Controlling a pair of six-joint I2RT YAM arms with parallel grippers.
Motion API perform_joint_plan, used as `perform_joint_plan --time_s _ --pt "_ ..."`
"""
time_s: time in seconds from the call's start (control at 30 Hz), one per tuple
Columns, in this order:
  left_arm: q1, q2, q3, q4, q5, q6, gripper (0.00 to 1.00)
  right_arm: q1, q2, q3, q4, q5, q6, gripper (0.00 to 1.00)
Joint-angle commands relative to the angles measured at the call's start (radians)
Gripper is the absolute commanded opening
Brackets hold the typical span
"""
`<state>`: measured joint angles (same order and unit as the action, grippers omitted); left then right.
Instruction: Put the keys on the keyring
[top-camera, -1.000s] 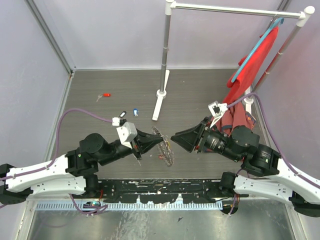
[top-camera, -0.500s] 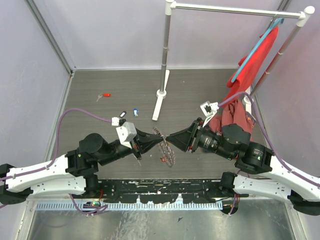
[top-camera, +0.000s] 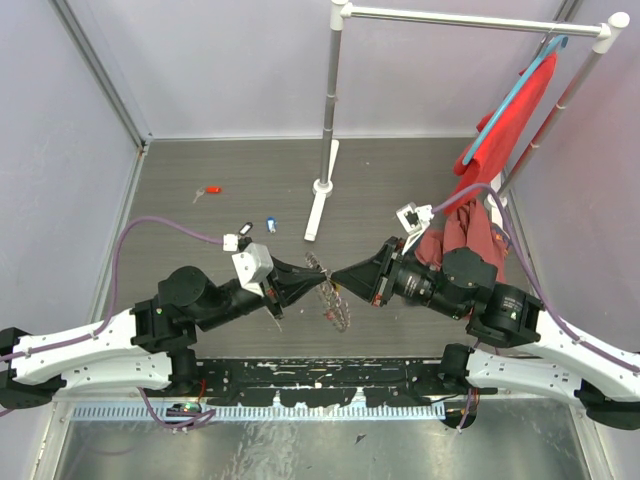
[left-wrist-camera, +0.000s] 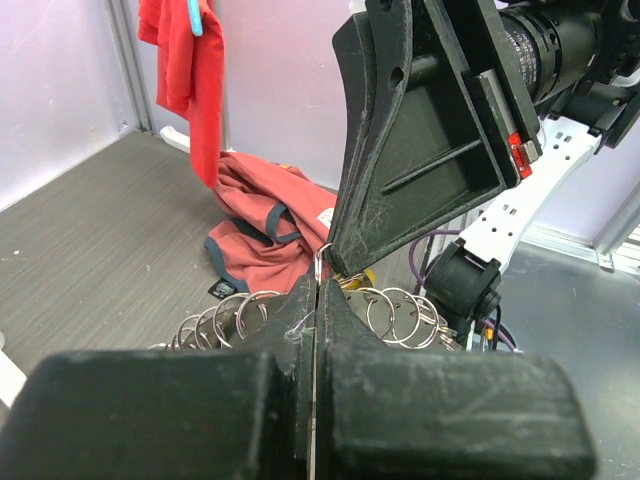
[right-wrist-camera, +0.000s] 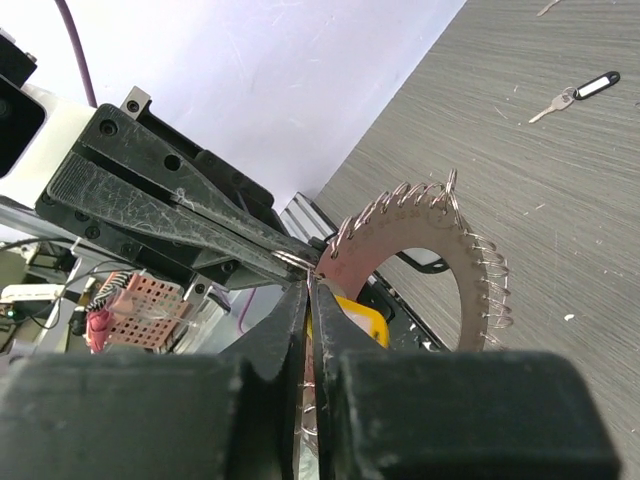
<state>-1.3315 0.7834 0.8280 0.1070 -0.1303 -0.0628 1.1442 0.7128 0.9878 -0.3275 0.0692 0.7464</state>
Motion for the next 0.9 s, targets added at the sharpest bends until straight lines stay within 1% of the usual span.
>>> perform_joint_plan --time_s 0.0,0.17,0.43,0.87 --pt "0.0 -0.02 -0.002 0.071 -0.007 0.001 0.0 0.003 -0.02 0.009 0.057 0.019 0.0 0.08" --pt "0.0 -0.021 -0.002 0.068 -0.007 0.003 0.0 0.003 -0.017 0.029 0.017 0.038 -0.021 0.04" --pt "0.001 -0.023 -0.002 0.066 -0.007 0.004 0.0 0.003 0.008 0.063 -0.05 0.051 -0.048 0.04" --pt "0.0 -0.019 -0.001 0.071 0.009 0.006 0.0 0.003 0.043 0.076 -0.069 0.029 -0.055 0.04"
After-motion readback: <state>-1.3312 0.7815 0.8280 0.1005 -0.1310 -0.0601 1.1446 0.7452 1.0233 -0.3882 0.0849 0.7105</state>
